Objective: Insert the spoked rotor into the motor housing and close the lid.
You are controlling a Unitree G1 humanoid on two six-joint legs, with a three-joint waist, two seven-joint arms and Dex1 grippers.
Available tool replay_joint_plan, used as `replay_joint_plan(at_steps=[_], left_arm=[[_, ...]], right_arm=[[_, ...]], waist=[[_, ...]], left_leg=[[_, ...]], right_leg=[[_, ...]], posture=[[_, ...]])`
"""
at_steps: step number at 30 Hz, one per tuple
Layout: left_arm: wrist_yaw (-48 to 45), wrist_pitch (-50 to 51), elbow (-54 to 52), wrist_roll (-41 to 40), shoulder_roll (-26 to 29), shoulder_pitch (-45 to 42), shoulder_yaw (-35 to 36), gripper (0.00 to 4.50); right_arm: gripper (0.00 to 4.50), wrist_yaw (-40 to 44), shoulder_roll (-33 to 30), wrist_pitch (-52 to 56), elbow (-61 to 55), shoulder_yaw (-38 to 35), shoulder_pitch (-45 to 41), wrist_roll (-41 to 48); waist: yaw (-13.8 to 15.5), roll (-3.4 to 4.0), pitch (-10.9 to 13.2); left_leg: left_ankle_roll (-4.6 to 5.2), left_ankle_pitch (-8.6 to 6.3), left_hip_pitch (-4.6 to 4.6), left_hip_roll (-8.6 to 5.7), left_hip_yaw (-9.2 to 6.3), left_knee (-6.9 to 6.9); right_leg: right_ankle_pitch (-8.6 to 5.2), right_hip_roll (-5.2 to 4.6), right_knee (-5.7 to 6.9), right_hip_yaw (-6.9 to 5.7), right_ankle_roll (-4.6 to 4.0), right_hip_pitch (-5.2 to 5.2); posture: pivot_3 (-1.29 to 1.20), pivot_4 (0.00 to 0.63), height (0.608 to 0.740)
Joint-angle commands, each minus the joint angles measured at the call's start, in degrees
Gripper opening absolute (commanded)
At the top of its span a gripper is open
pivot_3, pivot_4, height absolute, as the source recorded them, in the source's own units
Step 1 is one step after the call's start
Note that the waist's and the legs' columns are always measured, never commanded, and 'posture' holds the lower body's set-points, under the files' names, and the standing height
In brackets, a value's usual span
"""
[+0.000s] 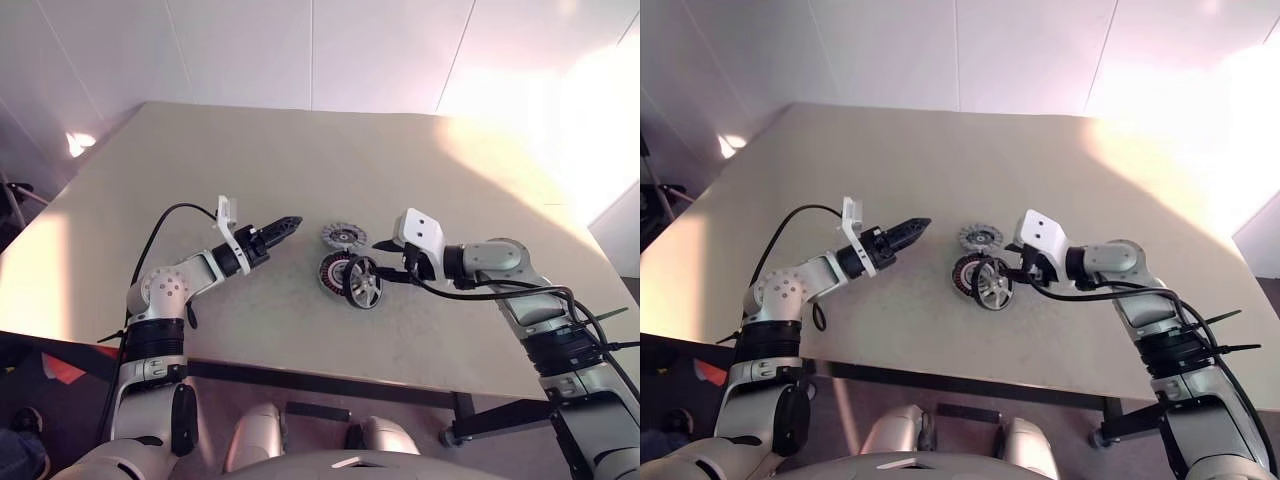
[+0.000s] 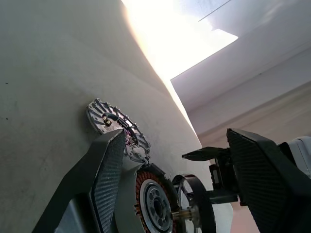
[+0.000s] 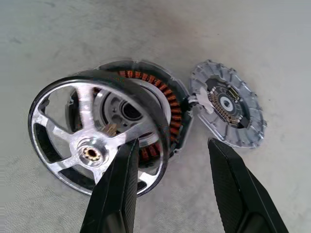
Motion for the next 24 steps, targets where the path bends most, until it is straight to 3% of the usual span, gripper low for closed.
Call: replay_joint_plan(at_steps=[1, 8, 11, 16, 24], left_arm=[[-0.2, -1.0, -2.1, -0.9, 0.4, -0.2, 0.2, 3.53], [-0.4, -1.8, -1.4, -0.5, 0.4, -0.3, -0.4, 3.53], [-0.7, -2.1, -1.0, -0.2, 0.7, -0.5, -0.5, 3.53], [-0.8, -2.4, -0.7, -0.1, 1.0, -0.5, -0.8, 3.53], [-0.9, -3.2, 0.1, 0.3, 1.0, -0.6, -1.1, 3.53]], right_arm=[[2.5, 0.2, -0.1, 0.0, -2.0, -1.5, -1.6, 1.0], [2.5, -0.7, 1.4, 1.0, -2.9, -1.2, -1.8, 0.9], [1.88, -0.6, 1.7, 1.3, -2.5, -1.1, -2.0, 0.9], [0.13, 0.6, 1.6, 1.5, -3.2, -0.9, -1.7, 1.5], [0.06, 2.6, -0.6, 1.5, -4.9, -1.2, -3.8, 1.2]], waist=[[0.0, 0.0, 0.0], [0.0, 0.0, 0.0], [0.0, 0.0, 0.0], [0.0, 0.0, 0.0], [0.0, 0.0, 0.0]], left_leg=[[0.0, 0.0, 0.0, 0.0, 0.0, 0.01], [0.0, 0.0, 0.0, 0.0, 0.0, 0.02], [0.0, 0.0, 0.0, 0.0, 0.0, 0.03], [0.0, 0.0, 0.0, 0.0, 0.0, 0.03], [-0.01, 0.0, 0.0, 0.0, 0.0, 0.05]], right_leg=[[0.0, 0.0, 0.0, 0.0, 0.0, 0.0], [0.0, 0.0, 0.04, 0.0, 0.0, -0.01], [0.0, 0.0, 0.05, 0.0, 0.0, -0.01], [0.0, 0.0, 0.06, 0.0, 0.0, -0.01], [0.0, 0.0, 0.08, 0.0, 0.0, -0.02]], posture=[[0.0, 0.0, 0.74], [0.0, 0.0, 0.74], [0.0, 0.0, 0.74], [0.0, 0.0, 0.74], [0.0, 0.0, 0.74]])
